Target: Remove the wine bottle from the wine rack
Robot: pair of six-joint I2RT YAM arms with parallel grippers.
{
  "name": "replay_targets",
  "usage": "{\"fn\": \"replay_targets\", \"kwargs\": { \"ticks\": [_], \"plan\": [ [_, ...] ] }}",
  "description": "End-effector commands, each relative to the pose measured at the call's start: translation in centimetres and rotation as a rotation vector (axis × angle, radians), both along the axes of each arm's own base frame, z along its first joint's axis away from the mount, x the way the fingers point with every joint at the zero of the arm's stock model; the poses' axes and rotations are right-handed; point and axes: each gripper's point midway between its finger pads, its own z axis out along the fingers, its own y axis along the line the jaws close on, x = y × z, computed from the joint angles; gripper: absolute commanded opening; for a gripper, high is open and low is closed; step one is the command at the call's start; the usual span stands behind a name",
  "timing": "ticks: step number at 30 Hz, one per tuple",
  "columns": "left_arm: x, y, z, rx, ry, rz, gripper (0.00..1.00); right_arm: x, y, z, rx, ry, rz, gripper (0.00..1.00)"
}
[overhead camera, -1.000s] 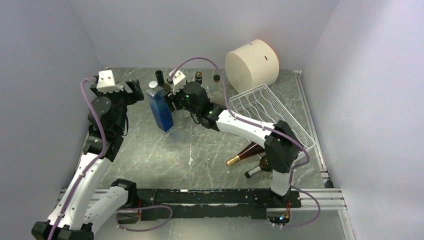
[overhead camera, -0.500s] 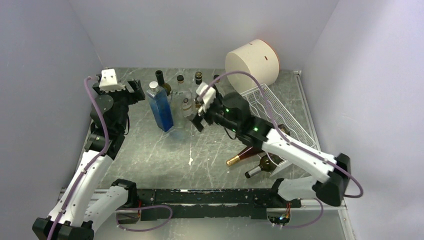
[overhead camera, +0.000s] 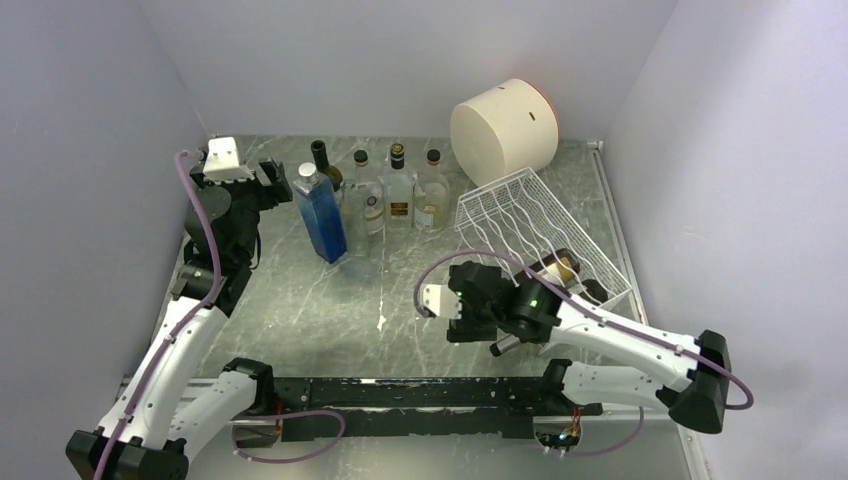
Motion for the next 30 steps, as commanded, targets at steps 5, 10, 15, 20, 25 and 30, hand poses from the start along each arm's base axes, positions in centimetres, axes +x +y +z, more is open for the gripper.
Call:
{"fn": "replay_targets", "kwargs": {
  "ticks": [5, 10, 15, 20, 25, 30],
  "plan": [
    [-0.8, 0.0, 2.8, -0.024, -0.068, -0.008, 0.87, 0.0, -0.5, -3.9, -0.277, 0.003, 0.152, 0.99],
    [-1.2, 0.3, 3.3, -0.028, -0.086, 0.002, 0.87, 0.0, -0.7, -6.1, -0.391, 0.058, 0.187, 0.94],
    [-1.5, 0.2, 3.7, -0.037, -0.095, -0.01, 0.87, 0.2, -1.1, -7.9, -0.483, 0.083, 0.197, 0.85],
    [-1.6, 0.2, 3.8, -0.042, -0.101, -0.011, 0.88, 0.3, -2.1, -9.9, -0.578, 0.11, 0.187, 0.78],
    [-1.9, 0.1, 4.1, -0.05, -0.109, -0.019, 0.87, 0.8, -2.6, -10.7, -0.644, 0.096, 0.189, 0.73],
    [-2.2, 0.2, 4.5, -0.056, -0.122, -0.019, 0.88, 0.9, -3.5, -11.9, -0.726, 0.112, 0.19, 0.71]
  ]
}}
